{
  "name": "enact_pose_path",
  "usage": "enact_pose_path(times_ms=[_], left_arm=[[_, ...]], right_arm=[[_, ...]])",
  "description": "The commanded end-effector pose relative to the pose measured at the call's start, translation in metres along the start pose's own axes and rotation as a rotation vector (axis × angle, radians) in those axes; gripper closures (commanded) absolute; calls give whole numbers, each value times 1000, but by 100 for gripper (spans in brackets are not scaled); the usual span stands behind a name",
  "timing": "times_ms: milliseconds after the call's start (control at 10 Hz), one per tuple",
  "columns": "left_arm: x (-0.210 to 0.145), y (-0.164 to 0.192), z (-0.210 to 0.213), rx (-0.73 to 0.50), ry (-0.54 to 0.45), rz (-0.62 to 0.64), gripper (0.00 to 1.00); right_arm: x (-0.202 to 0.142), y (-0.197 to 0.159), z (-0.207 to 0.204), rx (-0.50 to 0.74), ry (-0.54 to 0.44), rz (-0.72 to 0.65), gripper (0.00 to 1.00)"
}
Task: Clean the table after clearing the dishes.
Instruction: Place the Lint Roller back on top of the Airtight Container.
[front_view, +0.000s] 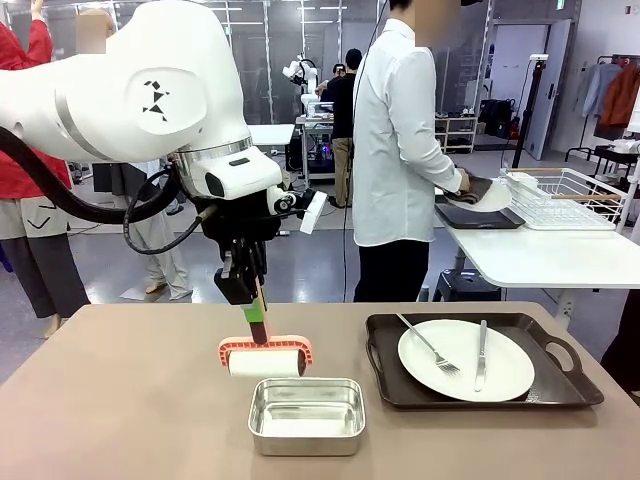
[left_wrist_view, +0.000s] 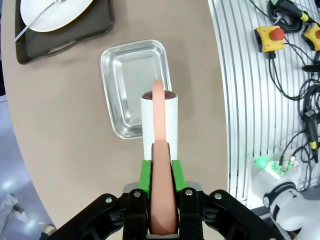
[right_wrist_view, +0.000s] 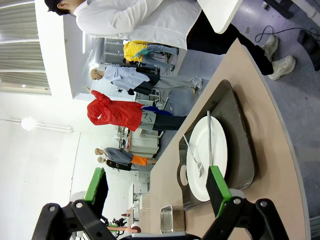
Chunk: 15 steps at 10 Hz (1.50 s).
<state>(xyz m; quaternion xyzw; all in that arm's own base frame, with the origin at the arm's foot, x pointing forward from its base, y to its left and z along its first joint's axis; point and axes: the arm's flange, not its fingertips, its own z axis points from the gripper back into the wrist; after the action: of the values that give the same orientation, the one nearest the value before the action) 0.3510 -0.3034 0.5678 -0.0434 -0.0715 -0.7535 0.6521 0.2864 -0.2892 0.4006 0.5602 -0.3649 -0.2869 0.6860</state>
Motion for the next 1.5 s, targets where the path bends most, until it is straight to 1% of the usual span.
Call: enact_pose_path(times_ms=[0,100,300,600,1100,1400], left_arm=[[0,0,0,2,-1,1,79],[12,7,-14,7,22,9,79],[33,26,-40,-28,32,9,79],[51,50,-82,-95,66,36,79],[50,86,-127,-132,91,112,79],[44,102,-144,-148,118,123,79]], right_arm=[[0,3,1,14,-11,-3,0],[0,3,1,14,-11,-3,0],[0,3,1,14,-11,-3,0],[0,3,1,14,-11,-3,0],[0,3,1,14,-11,-3,0],[0,3,1,14,-11,-3,0]])
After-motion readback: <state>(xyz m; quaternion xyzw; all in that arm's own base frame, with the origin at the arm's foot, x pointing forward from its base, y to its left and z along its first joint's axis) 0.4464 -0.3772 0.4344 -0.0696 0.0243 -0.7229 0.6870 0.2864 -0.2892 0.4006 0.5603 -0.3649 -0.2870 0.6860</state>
